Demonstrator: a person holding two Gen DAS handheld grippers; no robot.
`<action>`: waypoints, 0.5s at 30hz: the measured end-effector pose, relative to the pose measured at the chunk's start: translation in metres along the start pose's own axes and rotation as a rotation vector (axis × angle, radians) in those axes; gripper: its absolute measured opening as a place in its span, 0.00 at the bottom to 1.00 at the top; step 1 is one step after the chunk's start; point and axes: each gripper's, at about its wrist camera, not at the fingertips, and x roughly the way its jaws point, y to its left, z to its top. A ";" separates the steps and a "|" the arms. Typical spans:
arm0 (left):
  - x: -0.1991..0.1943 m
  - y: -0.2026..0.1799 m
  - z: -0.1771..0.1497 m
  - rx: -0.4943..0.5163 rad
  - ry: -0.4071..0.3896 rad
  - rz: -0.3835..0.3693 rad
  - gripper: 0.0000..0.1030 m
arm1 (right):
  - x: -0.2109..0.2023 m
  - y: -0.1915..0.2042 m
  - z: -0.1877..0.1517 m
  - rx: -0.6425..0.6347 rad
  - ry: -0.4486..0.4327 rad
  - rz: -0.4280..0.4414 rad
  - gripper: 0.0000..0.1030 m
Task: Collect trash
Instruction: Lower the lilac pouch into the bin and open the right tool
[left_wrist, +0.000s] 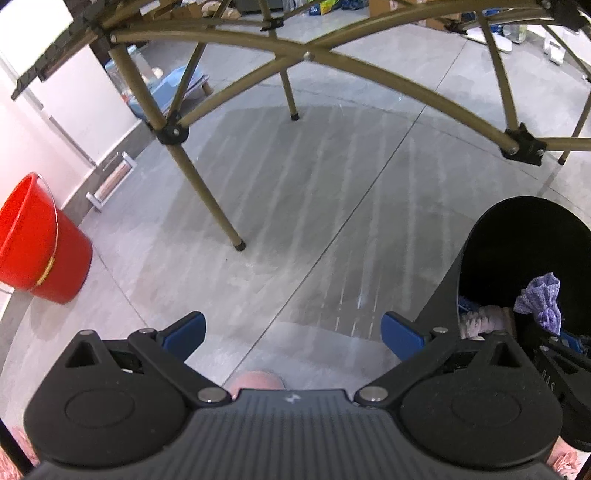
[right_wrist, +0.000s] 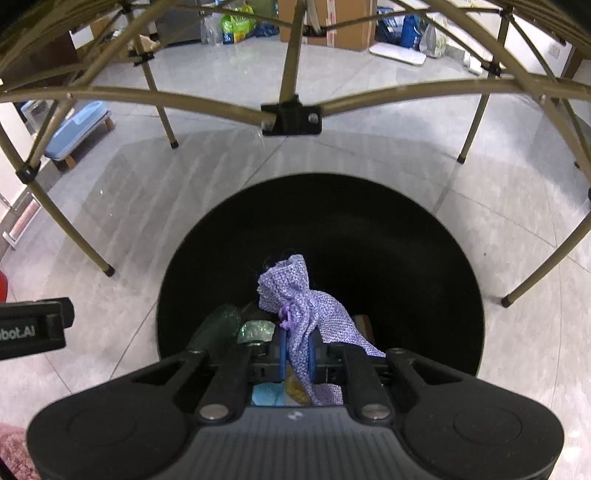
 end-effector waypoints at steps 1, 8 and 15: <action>0.001 0.000 0.000 -0.002 0.006 0.001 1.00 | 0.003 0.000 0.000 0.001 0.006 -0.001 0.10; 0.002 0.002 0.001 -0.005 0.015 -0.007 1.00 | 0.010 0.000 0.000 0.010 0.028 -0.003 0.12; 0.002 0.001 0.001 -0.009 0.019 -0.009 1.00 | 0.007 0.000 0.003 0.018 0.022 -0.040 0.89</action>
